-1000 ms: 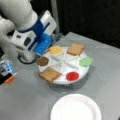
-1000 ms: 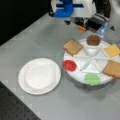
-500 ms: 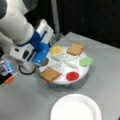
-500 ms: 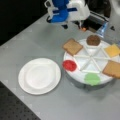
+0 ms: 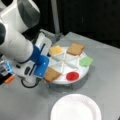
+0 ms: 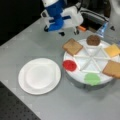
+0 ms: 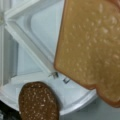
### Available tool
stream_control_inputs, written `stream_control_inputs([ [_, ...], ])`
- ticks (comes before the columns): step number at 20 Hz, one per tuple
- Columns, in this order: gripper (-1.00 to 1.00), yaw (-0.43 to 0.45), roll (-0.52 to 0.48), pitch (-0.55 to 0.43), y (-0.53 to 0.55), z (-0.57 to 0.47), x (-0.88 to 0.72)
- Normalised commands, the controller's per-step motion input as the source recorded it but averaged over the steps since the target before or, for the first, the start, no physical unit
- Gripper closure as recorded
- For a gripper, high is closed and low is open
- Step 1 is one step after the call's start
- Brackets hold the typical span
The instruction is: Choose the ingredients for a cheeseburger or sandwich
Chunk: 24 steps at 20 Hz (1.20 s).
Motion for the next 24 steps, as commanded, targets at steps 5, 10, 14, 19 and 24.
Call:
stream_control_inputs([
  [5, -1.0, 0.098, 0.289, 0.13, -0.27, -0.06, 0.39],
  [10, -1.0, 0.068, 0.383, 0.153, -0.27, -0.06, 0.33],
  [14, -1.0, 0.119, 0.48, 0.168, -0.36, -0.08, 0.3],
  [19, -1.0, 0.126, 0.523, 0.199, -0.44, -0.05, 0.27],
  [24, -1.0, 0.167, 0.445, 0.138, -0.42, -0.1, 0.32],
])
